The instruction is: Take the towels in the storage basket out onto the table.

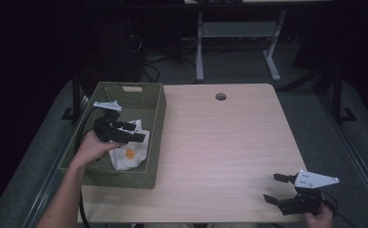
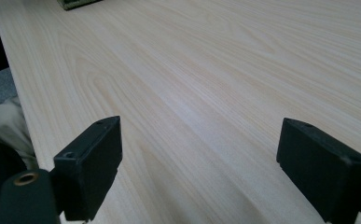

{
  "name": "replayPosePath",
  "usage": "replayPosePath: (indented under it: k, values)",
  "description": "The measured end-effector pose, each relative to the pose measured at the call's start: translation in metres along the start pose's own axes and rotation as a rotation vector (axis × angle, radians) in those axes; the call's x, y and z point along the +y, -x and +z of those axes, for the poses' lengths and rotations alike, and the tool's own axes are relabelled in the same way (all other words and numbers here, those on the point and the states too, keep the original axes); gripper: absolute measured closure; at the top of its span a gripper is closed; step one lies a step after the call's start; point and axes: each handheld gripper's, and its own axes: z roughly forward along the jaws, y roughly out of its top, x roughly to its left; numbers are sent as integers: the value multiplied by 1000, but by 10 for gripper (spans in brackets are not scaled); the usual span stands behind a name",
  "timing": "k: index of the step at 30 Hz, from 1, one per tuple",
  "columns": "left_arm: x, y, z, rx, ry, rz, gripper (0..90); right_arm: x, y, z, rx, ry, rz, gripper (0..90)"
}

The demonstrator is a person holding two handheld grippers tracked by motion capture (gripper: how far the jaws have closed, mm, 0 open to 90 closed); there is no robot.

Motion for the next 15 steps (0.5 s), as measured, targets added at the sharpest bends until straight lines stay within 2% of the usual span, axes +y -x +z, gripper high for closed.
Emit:
replayPosePath:
  k: [7, 8, 9, 13, 15]
  values:
    - [-4, -11, 6, 75, -59, -39, 222, 0, -1, 0, 5, 2, -3, 138]
    - [-4, -14, 8, 91, -85, -43, 222, 1, -1, 0, 6, 5, -5, 138]
    - [-4, -14, 8, 91, -85, -43, 222, 1, -1, 0, 6, 5, -5, 138]
    - [-8, -21, 13, 136, -129, -68, 223, 1, -2, 1, 8, 4, -3, 138]
    - [-11, -26, 14, 157, -170, -75, 225, 1, -1, 1, 7, 5, -3, 138]
